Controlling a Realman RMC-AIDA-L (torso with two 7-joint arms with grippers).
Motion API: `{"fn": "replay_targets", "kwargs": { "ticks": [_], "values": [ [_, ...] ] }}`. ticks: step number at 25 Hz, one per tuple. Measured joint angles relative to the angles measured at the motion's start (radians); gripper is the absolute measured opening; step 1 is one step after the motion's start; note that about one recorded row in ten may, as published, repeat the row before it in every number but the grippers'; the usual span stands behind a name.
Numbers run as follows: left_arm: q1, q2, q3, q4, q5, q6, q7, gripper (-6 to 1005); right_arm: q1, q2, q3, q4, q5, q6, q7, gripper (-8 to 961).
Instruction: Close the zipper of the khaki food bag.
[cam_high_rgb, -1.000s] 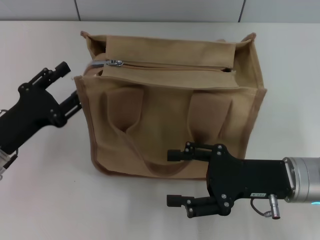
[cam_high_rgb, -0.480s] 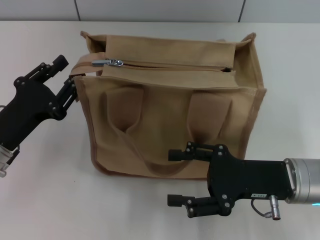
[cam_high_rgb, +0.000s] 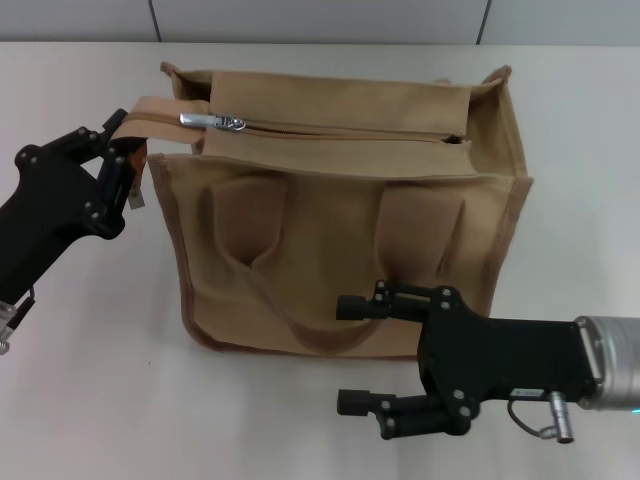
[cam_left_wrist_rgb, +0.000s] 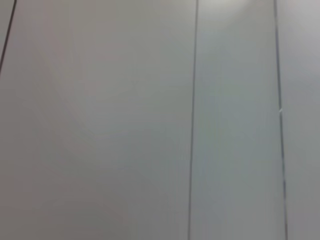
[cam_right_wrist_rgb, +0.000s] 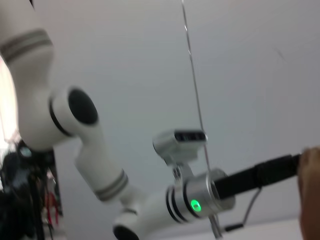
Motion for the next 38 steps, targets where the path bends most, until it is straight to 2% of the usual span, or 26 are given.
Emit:
{"fn": "replay_targets", "kwargs": {
  "ticks": [4,8,10,11,12,16,20,27,38],
  "values": [
    [-0.002,0.001,0.000,0.000,0.000,0.040,-0.020,65,0.000,0.000,0.003,0.001,0.012,-0.065,0.033,799],
    [-0.013,-0.001,0.001,-0.008,0.000,0.045,-0.029,65,0.003,0.000,0.003,0.001,0.059,-0.074,0.141,799],
    [-0.020,-0.001,0.002,-0.021,0.000,0.054,-0.032,65,0.019,-0.003,0.003,-0.004,0.167,-0.073,0.379,799],
    [-0.025,-0.001,0.003,-0.030,-0.001,0.066,-0.038,65,0.019,-0.003,0.003,-0.004,0.167,-0.073,0.379,799],
    [-0.036,-0.001,0.006,-0.039,-0.001,0.097,-0.052,65,0.037,-0.008,0.004,-0.019,0.213,-0.076,0.570,799],
    [-0.051,-0.001,0.010,-0.056,0.002,0.152,-0.068,65,0.052,-0.009,0.002,-0.056,0.223,-0.056,0.717,800],
    [-0.059,-0.003,0.013,-0.067,0.007,0.174,-0.071,65,0.067,-0.003,-0.005,-0.069,0.226,-0.001,0.730,800],
    [-0.067,-0.003,0.013,-0.071,0.007,0.162,-0.073,65,0.127,-0.006,0.008,-0.102,0.264,0.000,0.964,800],
    [-0.078,-0.003,0.014,-0.072,0.008,0.159,-0.070,65,0.173,-0.002,-0.010,-0.147,0.261,0.161,0.943,799]
  ]
}}
